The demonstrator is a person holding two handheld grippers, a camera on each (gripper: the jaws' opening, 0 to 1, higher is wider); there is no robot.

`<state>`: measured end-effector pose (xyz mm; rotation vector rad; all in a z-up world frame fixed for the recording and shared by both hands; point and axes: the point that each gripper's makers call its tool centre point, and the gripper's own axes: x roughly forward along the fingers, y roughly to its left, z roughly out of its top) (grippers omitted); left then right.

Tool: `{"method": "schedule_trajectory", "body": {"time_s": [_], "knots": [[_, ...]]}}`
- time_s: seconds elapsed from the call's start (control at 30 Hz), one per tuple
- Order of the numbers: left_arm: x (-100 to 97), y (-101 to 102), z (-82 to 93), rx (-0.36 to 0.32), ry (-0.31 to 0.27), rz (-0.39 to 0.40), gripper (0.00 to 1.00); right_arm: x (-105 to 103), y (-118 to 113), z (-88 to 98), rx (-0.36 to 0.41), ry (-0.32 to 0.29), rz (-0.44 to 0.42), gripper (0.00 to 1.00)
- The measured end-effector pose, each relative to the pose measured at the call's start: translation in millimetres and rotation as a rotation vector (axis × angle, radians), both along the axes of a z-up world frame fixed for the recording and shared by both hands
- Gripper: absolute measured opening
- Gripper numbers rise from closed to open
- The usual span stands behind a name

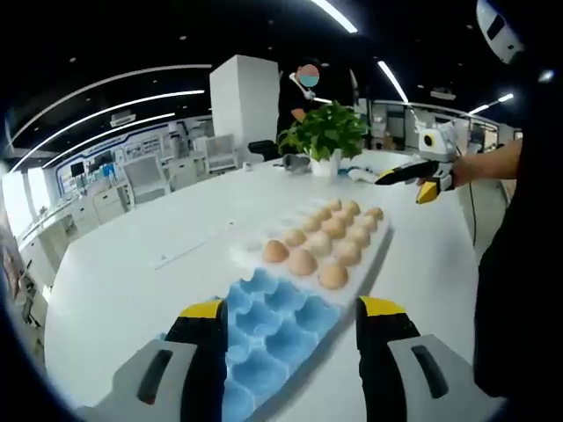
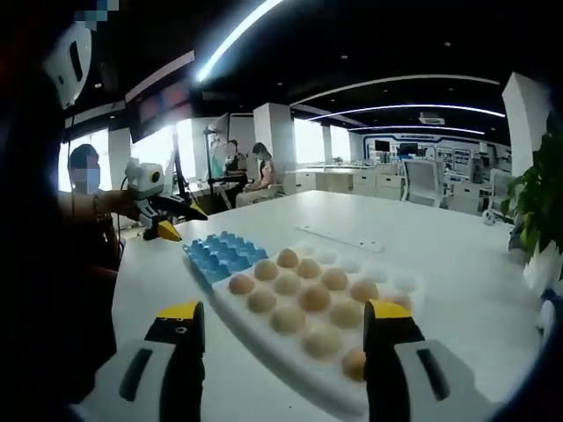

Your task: Place the egg into an empty slot of the egg tray after lifting it from the table, then release the egg inside the slot.

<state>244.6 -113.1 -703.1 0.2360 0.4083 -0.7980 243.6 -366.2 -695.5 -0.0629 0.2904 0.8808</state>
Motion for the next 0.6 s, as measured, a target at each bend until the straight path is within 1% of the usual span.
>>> {"method": "schedule_trajectory", "body": {"time_s": [0.6], "knots": [[-1.6, 1.9, 1.0, -0.009, -0.003, 0.005, 0.6, -2.4, 1.4, 0.7, -0.003, 0.0, 0.001, 0.76]]}}
